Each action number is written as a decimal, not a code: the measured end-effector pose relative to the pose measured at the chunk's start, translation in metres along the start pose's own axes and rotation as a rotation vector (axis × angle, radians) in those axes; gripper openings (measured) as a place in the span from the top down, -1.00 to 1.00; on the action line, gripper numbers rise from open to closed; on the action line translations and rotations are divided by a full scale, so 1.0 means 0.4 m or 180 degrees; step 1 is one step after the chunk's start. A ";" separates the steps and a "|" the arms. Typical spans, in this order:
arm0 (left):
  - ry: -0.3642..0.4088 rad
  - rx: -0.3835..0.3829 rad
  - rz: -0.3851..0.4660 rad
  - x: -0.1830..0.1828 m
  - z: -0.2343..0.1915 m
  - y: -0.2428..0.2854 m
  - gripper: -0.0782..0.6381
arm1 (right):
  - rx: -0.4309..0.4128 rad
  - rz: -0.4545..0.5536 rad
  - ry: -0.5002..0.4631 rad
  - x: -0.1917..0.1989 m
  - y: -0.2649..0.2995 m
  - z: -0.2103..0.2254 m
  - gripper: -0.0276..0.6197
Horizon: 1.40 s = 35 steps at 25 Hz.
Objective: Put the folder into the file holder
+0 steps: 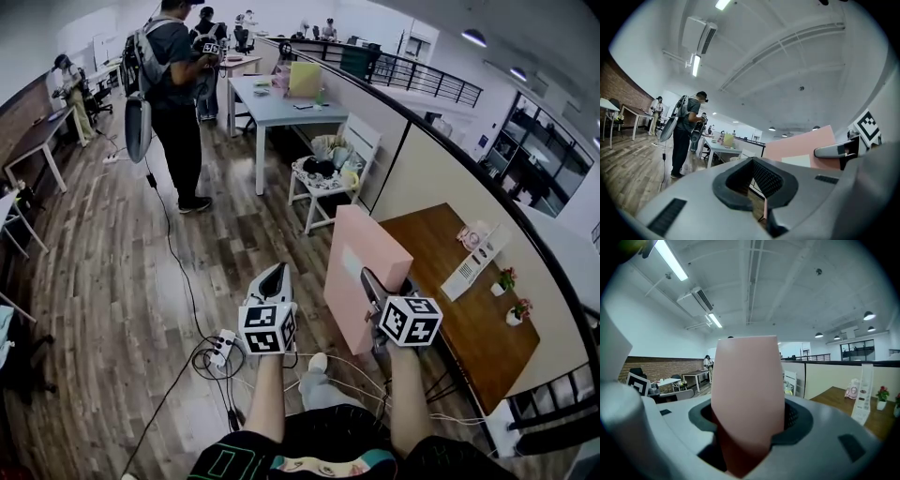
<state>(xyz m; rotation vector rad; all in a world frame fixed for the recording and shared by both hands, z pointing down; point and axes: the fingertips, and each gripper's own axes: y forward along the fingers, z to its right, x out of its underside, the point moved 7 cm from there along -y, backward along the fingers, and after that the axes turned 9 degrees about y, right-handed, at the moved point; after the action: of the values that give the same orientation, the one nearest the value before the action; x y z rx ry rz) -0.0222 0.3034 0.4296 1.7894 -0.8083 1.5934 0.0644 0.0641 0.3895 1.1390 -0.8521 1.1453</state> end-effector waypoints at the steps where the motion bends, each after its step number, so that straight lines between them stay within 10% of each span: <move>1: 0.0013 0.0008 -0.0011 0.002 -0.003 0.018 0.79 | 0.0009 0.0005 0.0009 -0.004 0.016 0.011 0.02; 25: 0.0214 0.0018 -0.0408 0.044 -0.047 0.739 0.79 | 0.0079 -0.0092 0.0358 -0.172 0.619 0.430 0.03; 35: 0.0386 0.0084 -0.0649 0.051 -0.055 0.848 0.79 | -0.0025 -0.0119 0.0600 -0.175 0.735 0.484 0.03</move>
<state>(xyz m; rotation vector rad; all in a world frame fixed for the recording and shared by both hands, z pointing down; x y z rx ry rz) -0.2964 0.1049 0.4659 1.7150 -0.5331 1.5665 -0.2300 -0.1346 0.4397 1.0185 -0.6866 1.1963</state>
